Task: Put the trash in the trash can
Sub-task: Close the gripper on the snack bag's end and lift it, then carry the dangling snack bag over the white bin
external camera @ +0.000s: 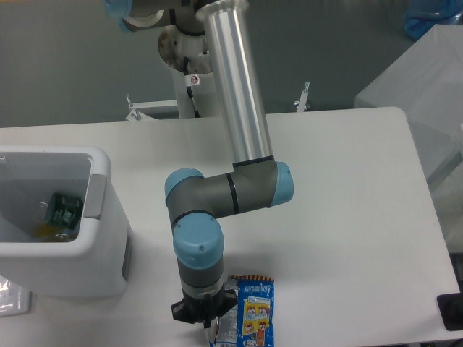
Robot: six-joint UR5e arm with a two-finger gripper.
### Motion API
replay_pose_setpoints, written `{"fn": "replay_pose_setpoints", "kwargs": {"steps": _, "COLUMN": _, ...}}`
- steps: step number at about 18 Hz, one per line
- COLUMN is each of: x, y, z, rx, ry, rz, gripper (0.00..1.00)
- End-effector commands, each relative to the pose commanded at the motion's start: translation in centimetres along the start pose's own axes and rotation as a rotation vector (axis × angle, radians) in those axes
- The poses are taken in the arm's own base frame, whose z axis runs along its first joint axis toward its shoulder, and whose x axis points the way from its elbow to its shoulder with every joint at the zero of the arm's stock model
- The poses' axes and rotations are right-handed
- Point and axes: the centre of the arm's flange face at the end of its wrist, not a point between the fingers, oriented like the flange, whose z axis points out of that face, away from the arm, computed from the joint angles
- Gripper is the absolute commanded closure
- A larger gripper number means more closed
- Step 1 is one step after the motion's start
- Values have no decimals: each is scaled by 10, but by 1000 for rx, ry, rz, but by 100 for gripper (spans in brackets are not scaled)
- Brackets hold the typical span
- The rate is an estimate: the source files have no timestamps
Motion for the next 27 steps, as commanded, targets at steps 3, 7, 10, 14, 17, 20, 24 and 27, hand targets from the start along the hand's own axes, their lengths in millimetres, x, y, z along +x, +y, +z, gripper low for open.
{"fn": "replay_pose_setpoints", "kwargs": {"steps": 3, "x": 1, "y": 1, "z": -3, "rx": 1, "ry": 8, "rz": -1, "gripper": 100}}
{"fn": "replay_pose_setpoints", "kwargs": {"steps": 7, "x": 0, "y": 4, "z": -23, "rx": 19, "ry": 15, "rz": 27, "gripper": 100}}
{"fn": "replay_pose_setpoints", "kwargs": {"steps": 10, "x": 2, "y": 0, "z": -53, "rx": 59, "ry": 59, "rz": 25, "gripper": 100}}
{"fn": "replay_pose_setpoints", "kwargs": {"steps": 14, "x": 6, "y": -4, "z": -79, "rx": 92, "ry": 105, "rz": 25, "gripper": 100}}
{"fn": "replay_pose_setpoints", "kwargs": {"steps": 17, "x": 6, "y": -6, "z": -109, "rx": 131, "ry": 147, "rz": 17, "gripper": 100}}
{"fn": "replay_pose_setpoints", "kwargs": {"steps": 20, "x": -5, "y": -4, "z": -136, "rx": 162, "ry": 201, "rz": 1, "gripper": 100}}
{"fn": "replay_pose_setpoints", "kwargs": {"steps": 24, "x": -21, "y": -4, "z": -190, "rx": 232, "ry": 250, "rz": -25, "gripper": 100}}
{"fn": "replay_pose_setpoints", "kwargs": {"steps": 27, "x": -49, "y": -12, "z": -239, "rx": 307, "ry": 337, "rz": -103, "gripper": 100}}
